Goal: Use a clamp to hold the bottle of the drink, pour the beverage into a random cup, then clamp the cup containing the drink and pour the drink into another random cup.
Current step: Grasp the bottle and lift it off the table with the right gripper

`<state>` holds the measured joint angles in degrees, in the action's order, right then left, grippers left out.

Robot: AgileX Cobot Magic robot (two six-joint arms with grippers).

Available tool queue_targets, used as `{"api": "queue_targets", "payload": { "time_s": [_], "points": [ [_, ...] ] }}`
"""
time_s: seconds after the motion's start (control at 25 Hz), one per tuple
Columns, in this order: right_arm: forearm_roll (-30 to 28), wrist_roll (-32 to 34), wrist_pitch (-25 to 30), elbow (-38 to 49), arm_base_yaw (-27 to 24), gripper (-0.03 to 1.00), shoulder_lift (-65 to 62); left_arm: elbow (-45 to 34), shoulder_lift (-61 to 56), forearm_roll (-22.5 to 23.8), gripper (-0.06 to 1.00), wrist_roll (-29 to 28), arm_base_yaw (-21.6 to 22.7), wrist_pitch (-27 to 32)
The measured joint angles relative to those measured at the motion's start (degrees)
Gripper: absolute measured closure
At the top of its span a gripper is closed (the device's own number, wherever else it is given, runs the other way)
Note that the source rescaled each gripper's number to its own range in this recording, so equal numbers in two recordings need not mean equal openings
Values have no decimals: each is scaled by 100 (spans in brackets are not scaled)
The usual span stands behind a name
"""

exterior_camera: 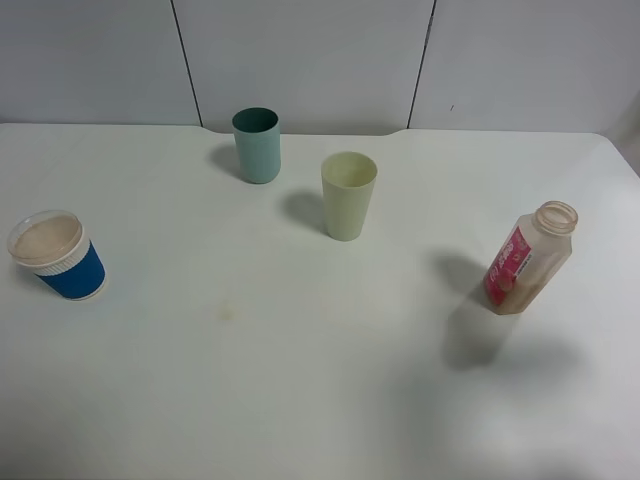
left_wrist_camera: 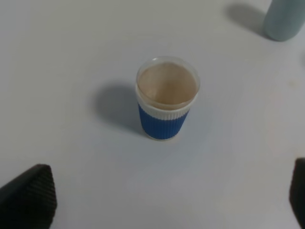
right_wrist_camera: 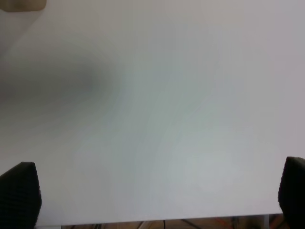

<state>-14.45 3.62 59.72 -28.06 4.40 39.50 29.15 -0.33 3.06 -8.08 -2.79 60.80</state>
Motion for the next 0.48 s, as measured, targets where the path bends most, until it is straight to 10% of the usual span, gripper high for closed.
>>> {"api": "queue_targets", "payload": {
  "time_s": [0.48],
  "points": [
    [1528,-855,-2453,701,0,-3,33,0,0,0,-3,0,0,0]
  ]
}}
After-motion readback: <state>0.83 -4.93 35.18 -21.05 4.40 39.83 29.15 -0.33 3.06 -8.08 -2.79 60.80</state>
